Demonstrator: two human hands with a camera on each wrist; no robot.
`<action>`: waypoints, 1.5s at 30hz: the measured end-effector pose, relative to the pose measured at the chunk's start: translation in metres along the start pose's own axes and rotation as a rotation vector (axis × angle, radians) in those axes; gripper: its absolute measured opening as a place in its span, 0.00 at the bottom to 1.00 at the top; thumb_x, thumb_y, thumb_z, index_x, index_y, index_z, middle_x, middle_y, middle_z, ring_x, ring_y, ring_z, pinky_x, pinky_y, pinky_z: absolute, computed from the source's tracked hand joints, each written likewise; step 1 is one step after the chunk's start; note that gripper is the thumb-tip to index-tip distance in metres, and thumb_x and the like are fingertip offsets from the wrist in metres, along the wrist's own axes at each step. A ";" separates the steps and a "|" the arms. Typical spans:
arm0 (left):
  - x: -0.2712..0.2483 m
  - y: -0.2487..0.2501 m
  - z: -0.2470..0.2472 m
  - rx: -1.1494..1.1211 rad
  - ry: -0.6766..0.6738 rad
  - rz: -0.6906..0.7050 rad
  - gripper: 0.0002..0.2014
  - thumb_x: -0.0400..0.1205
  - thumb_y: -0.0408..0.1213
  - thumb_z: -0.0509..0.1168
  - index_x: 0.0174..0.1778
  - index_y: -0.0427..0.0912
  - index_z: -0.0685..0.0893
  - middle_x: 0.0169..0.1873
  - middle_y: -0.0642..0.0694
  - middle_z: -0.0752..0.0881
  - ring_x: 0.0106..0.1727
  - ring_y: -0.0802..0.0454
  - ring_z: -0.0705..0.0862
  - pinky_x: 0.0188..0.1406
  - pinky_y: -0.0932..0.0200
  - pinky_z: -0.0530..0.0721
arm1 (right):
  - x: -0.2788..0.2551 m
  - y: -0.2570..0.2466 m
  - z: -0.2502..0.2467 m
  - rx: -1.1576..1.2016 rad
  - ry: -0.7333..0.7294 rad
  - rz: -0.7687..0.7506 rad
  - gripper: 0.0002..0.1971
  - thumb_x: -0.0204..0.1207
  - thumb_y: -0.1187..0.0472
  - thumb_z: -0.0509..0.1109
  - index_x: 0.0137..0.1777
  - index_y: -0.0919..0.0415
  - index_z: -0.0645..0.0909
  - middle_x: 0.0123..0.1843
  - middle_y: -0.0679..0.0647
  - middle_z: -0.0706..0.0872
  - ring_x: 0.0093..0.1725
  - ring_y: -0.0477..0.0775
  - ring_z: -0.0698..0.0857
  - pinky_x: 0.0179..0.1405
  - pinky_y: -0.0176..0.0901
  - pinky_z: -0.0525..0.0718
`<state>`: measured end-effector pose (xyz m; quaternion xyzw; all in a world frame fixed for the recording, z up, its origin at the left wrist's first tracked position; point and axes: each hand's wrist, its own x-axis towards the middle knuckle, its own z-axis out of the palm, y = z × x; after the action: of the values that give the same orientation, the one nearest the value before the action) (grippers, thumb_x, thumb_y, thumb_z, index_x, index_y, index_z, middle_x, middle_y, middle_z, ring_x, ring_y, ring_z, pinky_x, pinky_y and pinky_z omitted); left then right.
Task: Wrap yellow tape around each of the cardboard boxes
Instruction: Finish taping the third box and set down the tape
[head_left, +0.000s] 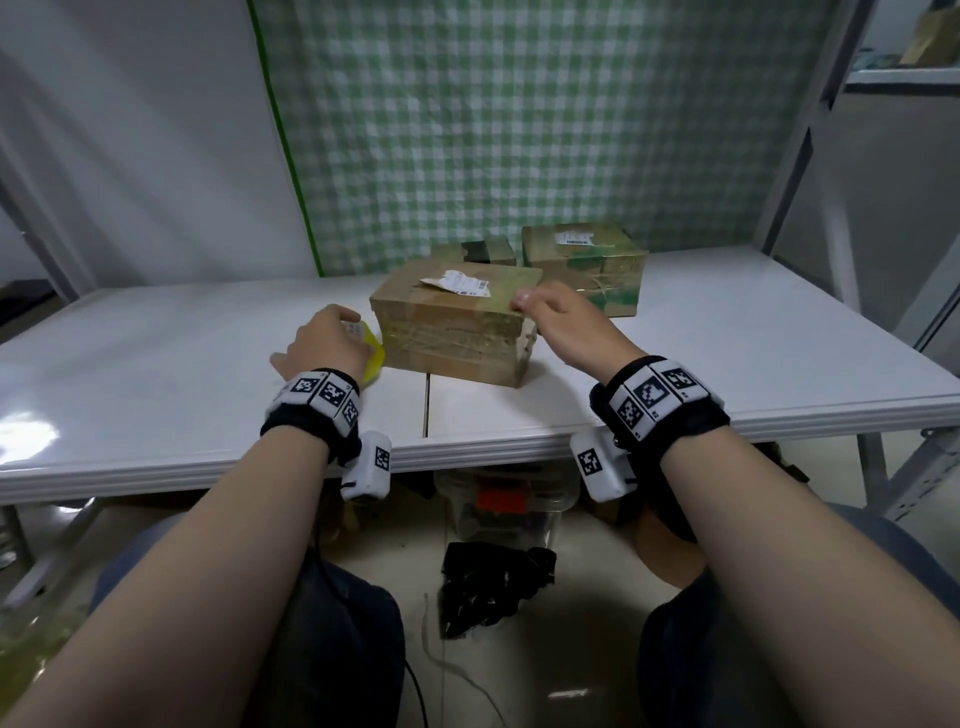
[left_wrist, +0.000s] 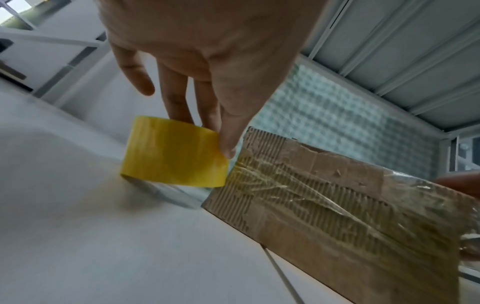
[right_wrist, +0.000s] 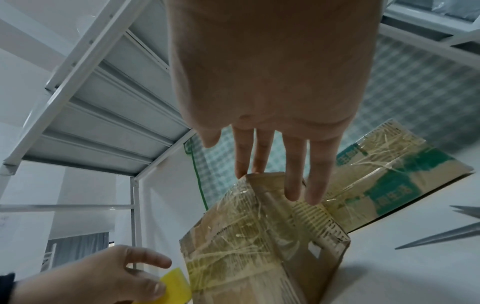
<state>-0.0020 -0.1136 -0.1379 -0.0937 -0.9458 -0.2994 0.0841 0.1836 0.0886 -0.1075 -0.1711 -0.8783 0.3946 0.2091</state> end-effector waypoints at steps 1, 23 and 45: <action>0.001 0.001 0.001 0.032 -0.004 0.002 0.11 0.80 0.44 0.69 0.57 0.59 0.84 0.56 0.47 0.88 0.60 0.39 0.85 0.69 0.44 0.66 | 0.000 0.001 0.000 0.027 0.012 0.018 0.22 0.89 0.43 0.58 0.68 0.54 0.87 0.68 0.46 0.79 0.65 0.50 0.79 0.63 0.47 0.76; -0.021 0.038 -0.012 -0.493 -0.233 0.025 0.40 0.69 0.71 0.64 0.72 0.50 0.81 0.71 0.44 0.81 0.70 0.40 0.81 0.73 0.41 0.79 | -0.026 -0.028 -0.024 0.164 0.093 0.123 0.11 0.87 0.55 0.65 0.49 0.57 0.88 0.44 0.58 0.90 0.30 0.62 0.91 0.32 0.59 0.93; -0.038 0.052 -0.006 -0.265 -0.294 0.083 0.46 0.72 0.68 0.73 0.76 0.37 0.71 0.72 0.39 0.79 0.70 0.38 0.80 0.65 0.46 0.80 | 0.009 -0.023 0.011 -0.571 -0.274 0.288 0.36 0.88 0.35 0.47 0.91 0.53 0.50 0.91 0.52 0.42 0.88 0.73 0.48 0.86 0.70 0.54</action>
<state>0.0469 -0.0798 -0.1126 -0.1858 -0.8955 -0.4005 -0.0558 0.1667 0.0714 -0.0947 -0.2903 -0.9400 0.1774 -0.0248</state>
